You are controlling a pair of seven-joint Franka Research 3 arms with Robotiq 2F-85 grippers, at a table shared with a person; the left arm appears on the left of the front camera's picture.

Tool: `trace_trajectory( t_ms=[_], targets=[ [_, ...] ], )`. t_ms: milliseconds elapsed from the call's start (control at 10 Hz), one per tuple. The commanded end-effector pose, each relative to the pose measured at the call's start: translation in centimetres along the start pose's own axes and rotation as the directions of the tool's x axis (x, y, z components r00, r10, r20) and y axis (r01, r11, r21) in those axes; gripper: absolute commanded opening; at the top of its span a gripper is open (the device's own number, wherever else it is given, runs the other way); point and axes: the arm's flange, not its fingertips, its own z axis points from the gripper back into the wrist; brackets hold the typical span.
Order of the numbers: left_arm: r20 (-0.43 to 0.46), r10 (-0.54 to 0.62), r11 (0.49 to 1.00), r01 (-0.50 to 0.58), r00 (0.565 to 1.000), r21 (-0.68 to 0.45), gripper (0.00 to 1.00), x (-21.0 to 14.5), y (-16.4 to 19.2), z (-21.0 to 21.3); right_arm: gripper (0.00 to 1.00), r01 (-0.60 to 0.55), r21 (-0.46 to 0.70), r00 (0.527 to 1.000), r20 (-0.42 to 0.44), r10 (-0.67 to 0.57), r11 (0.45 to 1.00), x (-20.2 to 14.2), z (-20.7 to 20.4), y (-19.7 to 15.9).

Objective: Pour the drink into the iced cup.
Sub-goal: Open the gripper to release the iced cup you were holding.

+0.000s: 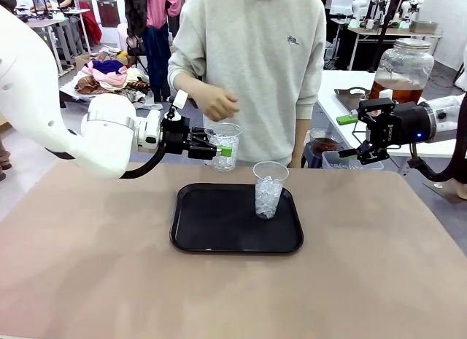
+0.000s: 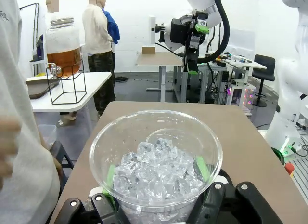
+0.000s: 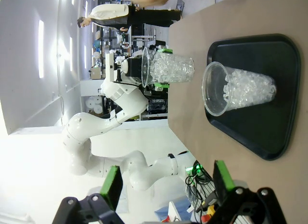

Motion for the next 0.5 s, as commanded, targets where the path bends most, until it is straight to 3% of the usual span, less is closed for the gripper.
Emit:
trace_trajectory(
  t_ms=[0,400],
  targets=[
    [0.017,-0.012,1.000,0.012,1.000,0.013,0.76,0.33,0.10,-0.07,1.00,-0.001,0.003,1.000,0.000,0.001,1.000,-0.04,-0.01,0.08],
    [0.017,-0.012,1.000,0.012,1.000,0.013,0.76,0.33,0.10,-0.07,1.00,-0.001,0.003,1.000,0.000,0.001,1.000,-0.04,-0.01,0.08]
  ],
)
